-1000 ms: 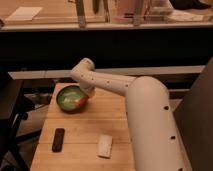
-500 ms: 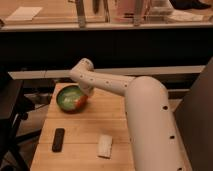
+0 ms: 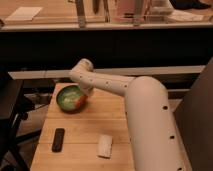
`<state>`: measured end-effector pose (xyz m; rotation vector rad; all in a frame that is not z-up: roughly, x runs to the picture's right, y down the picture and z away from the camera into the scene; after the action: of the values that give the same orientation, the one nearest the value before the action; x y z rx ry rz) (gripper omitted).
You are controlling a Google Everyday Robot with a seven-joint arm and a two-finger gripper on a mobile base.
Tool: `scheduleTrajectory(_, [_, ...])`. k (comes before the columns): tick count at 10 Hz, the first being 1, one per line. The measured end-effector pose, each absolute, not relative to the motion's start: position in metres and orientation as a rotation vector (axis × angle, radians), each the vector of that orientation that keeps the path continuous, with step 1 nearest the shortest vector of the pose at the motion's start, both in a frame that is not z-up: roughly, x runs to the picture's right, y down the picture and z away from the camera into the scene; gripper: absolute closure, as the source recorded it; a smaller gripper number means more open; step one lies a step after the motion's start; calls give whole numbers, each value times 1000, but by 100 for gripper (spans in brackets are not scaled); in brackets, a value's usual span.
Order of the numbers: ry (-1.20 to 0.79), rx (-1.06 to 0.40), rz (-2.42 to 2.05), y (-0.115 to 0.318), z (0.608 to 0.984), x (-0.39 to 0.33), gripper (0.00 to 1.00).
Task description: Place the pepper in the ceramic bowl
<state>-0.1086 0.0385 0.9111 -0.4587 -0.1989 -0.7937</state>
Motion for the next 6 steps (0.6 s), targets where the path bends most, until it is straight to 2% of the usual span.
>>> scheduleTrajectory(6, [-196, -441, -775, 38, 913, -112, 97])
